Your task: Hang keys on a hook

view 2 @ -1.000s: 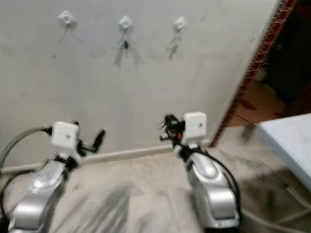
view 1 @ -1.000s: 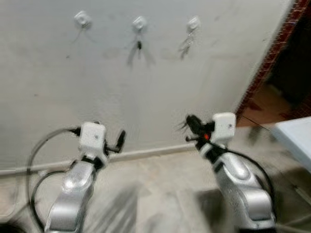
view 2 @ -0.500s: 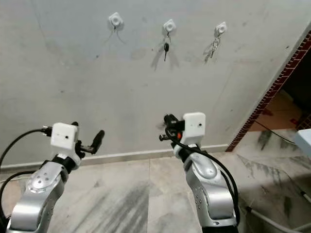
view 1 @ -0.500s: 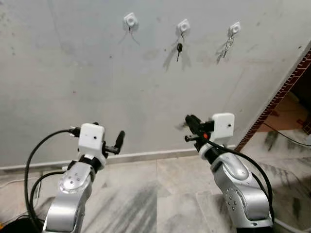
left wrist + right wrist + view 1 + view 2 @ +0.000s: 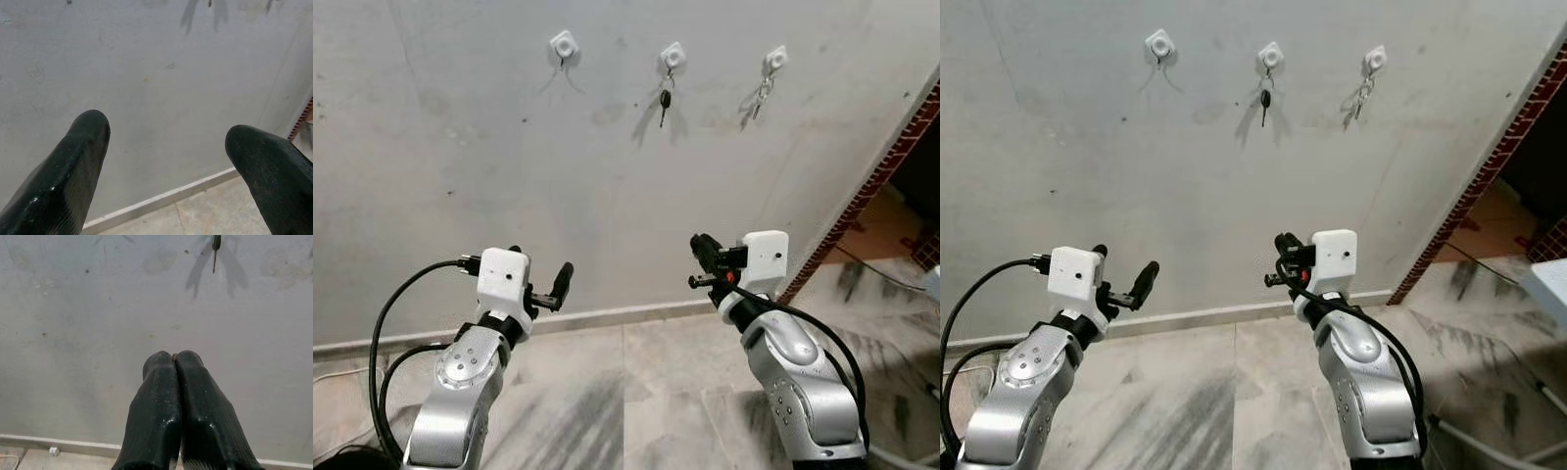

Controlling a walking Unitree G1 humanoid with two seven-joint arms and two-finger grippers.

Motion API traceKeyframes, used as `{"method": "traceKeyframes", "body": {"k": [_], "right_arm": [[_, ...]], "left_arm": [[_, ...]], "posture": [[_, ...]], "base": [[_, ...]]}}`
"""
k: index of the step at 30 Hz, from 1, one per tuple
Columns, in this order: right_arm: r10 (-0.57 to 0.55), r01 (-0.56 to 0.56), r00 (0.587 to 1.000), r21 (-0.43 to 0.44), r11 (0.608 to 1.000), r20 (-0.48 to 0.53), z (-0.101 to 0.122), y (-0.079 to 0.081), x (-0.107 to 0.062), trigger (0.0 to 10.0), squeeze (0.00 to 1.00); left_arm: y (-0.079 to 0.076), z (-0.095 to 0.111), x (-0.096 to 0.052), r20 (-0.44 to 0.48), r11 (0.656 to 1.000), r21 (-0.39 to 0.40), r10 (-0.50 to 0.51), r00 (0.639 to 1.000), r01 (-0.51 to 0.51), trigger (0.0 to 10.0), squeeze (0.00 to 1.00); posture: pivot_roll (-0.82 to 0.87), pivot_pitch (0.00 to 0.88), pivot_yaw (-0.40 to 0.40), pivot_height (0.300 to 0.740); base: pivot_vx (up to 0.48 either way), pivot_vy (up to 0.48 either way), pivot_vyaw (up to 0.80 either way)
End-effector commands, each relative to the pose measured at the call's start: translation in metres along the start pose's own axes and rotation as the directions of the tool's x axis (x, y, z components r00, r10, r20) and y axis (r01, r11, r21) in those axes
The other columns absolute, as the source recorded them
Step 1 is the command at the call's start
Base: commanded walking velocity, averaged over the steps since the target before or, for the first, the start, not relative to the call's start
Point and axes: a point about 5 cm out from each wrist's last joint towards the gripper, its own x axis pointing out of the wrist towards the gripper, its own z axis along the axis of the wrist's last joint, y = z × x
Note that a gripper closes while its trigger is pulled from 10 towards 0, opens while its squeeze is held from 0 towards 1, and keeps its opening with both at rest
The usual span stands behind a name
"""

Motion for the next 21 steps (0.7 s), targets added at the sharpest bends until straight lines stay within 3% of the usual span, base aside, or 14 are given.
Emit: {"method": "traceKeyframes", "body": {"k": [1, 9, 21], "right_arm": [[-0.009, 0.009, 1.0, -0.015, 1.0, 0.01, 0.003, -0.0034, 0.0012, 10.0, 0.0], [0.008, -0.008, 1.0, -0.02, 1.0, 0.009, 0.0027, -0.0011, 0.0003, 10.0, 0.0], [0.014, -0.014, 1.0, -0.022, 1.0, 0.004, 0.0011, -0.0008, 0.0006, 10.0, 0.0]], "left_arm": [[-0.0034, 0.003, 0.0014, 0.011, 1.0, -0.007, -0.01, 1.0, 0.011, 10.0, 0.0], [-0.0063, 0.0021, 0.0004, 0.01, 1.0, -0.017, -0.023, 1.0, 0.023, 10.0, 0.0], [-0.0078, 0.001, 0.001, 0.006, 0.999, -0.019, -0.03, 1.0, 0.03, 10.0, 0.0]], "posture": [[0.18, 0.0, -0.099, 0.74], [0.17, 0.0, -0.1, 0.74], [0.17, 0.0, -0.102, 0.74]], "base": [[0.39, 0.0, 0.0], [0.398, 0.0, 0.0], [0.399, 0.0, 0.29]]}}
